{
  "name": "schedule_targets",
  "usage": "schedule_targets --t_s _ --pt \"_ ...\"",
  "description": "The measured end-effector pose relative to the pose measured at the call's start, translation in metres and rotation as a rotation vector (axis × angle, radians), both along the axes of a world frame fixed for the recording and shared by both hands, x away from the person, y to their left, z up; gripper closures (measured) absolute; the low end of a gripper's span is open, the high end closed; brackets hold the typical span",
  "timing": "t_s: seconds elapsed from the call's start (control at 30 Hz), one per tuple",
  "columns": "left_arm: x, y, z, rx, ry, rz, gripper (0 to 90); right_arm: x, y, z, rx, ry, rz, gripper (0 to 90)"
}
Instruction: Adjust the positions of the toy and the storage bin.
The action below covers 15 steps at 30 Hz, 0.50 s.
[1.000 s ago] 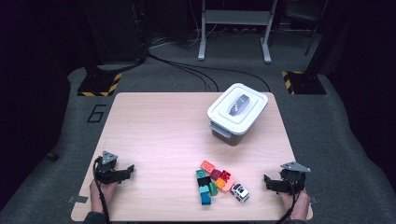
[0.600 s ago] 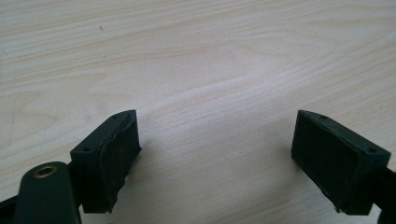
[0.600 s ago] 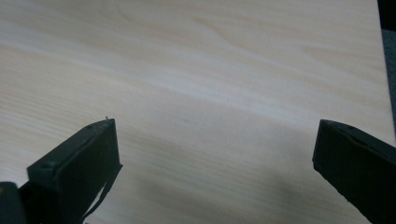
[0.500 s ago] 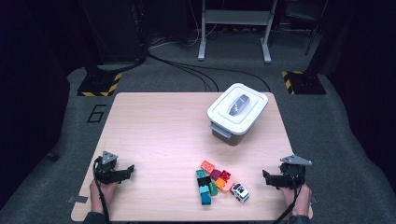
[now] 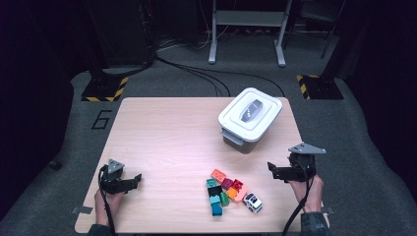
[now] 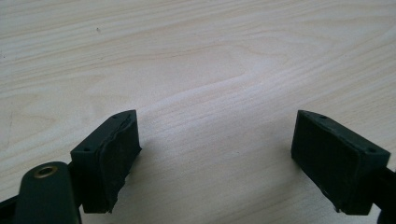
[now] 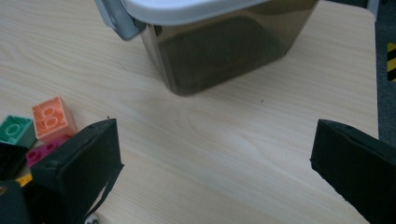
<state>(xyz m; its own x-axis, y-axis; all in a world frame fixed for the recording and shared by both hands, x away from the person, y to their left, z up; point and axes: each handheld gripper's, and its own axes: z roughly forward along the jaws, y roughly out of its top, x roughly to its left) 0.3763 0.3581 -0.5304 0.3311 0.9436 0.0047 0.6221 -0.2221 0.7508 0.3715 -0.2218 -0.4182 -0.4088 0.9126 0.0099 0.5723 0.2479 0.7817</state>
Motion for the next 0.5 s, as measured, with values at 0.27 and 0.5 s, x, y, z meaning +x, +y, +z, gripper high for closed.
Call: schedule_targets --t_s 0.27,0.5 --pt "0.000 0.000 0.000 -0.002 -0.002 -0.002 15.4 0.017 0.014 0.030 0.031 -0.019 0.049 1.0" --pt "0.000 0.001 0.000 0.003 0.004 -0.012 15.4 0.042 0.028 0.042 0.028 0.006 0.096 1.2"
